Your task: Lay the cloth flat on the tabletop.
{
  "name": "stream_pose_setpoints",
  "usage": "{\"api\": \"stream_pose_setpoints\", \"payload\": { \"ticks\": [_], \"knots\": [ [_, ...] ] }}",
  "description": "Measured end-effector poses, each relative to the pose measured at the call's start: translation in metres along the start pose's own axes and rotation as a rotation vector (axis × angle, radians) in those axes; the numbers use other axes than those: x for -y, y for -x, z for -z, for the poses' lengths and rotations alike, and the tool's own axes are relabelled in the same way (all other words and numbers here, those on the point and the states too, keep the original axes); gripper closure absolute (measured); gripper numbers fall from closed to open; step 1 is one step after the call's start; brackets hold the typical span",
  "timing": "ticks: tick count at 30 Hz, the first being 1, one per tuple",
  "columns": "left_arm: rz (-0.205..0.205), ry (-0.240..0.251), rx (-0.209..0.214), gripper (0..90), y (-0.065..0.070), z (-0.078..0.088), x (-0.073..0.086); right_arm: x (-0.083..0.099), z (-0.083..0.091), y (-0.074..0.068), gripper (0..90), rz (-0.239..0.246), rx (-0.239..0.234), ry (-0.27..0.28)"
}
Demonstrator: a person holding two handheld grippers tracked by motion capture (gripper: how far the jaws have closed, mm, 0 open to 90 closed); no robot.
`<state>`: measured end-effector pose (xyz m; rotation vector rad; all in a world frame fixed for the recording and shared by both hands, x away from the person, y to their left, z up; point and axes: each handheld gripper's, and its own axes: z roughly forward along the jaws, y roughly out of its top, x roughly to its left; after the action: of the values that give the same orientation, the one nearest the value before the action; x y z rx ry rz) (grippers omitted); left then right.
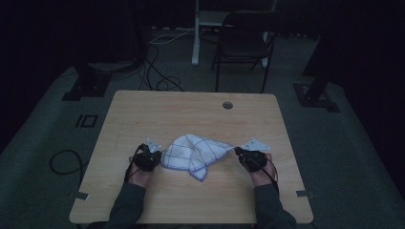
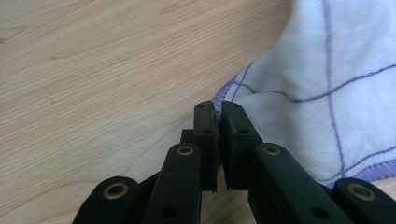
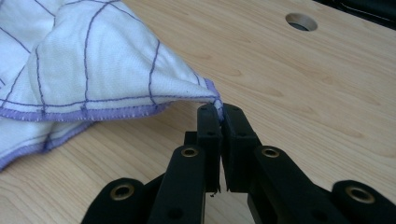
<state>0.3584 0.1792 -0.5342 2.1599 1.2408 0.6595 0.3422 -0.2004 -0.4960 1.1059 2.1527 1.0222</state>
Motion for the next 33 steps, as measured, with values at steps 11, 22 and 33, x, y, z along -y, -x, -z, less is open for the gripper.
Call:
{"api": "stream_pose_setpoints", "payload": {
  "ticks": [11, 22, 33],
  "knots": [
    [0.023, -0.011, -0.033, 85.8, -0.012, 0.000, 0.002, 0.013, 0.008, 0.015, 87.6, -0.025, 0.034, -0.015],
    [0.045, -0.022, -0.060, 85.8, -0.024, -0.001, 0.003, 0.023, 0.015, 0.021, 87.7, -0.035, 0.045, -0.027],
    [0.016, 0.065, -0.031, 68.4, -0.002, 0.030, -0.007, 0.024, 0.014, 0.019, 87.6, -0.034, 0.047, -0.031]
  ]
}}
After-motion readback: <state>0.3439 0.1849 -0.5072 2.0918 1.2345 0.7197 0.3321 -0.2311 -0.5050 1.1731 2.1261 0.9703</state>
